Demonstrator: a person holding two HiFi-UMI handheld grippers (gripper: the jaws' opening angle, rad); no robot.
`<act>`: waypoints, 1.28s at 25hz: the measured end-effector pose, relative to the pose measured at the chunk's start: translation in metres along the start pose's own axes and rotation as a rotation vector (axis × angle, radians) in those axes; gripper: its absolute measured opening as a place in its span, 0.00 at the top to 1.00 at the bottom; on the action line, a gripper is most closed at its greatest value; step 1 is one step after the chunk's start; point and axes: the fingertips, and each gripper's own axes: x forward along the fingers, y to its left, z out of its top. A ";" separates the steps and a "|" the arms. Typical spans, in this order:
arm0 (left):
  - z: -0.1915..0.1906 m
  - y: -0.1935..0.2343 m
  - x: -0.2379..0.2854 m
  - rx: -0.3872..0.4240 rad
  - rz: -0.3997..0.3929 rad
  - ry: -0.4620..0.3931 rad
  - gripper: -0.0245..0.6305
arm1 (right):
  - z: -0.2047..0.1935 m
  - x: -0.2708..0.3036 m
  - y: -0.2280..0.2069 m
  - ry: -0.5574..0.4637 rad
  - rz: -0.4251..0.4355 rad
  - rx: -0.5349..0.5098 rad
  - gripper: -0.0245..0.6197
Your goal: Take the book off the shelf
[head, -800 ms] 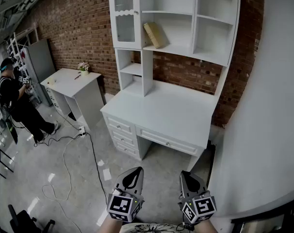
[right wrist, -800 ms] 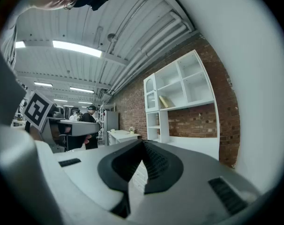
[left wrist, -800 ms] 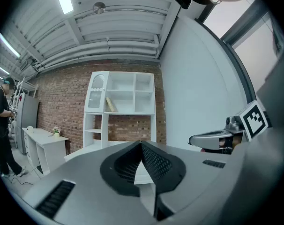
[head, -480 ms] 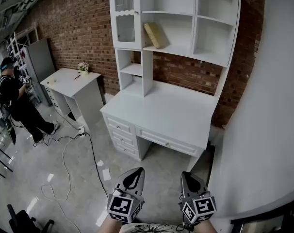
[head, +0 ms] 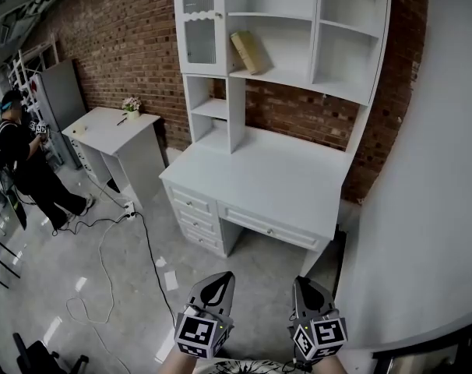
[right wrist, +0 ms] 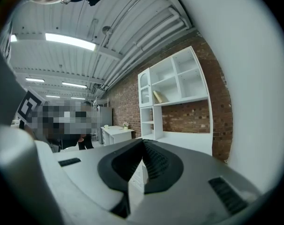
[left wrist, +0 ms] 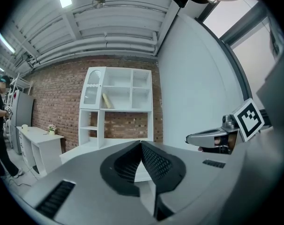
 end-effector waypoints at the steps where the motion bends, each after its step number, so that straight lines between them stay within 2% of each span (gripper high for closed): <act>1: -0.002 0.004 0.003 -0.003 -0.007 0.002 0.95 | -0.002 0.005 0.000 0.007 -0.008 0.001 0.95; 7: -0.009 0.050 0.030 0.012 -0.046 0.025 0.95 | -0.006 0.056 0.005 0.059 -0.079 -0.008 0.95; 17: 0.003 0.224 0.073 -0.038 -0.070 0.007 0.95 | 0.016 0.210 0.071 0.093 -0.134 -0.020 0.95; 21: 0.000 0.303 0.081 -0.043 -0.058 0.032 0.95 | 0.024 0.277 0.112 0.103 -0.096 -0.044 0.95; 25: -0.008 0.375 0.087 -0.036 -0.011 0.064 0.95 | 0.034 0.331 0.142 0.089 -0.076 -0.063 0.95; 32: -0.020 0.438 0.109 -0.054 0.032 0.087 0.95 | 0.030 0.401 0.156 0.116 -0.044 -0.068 0.95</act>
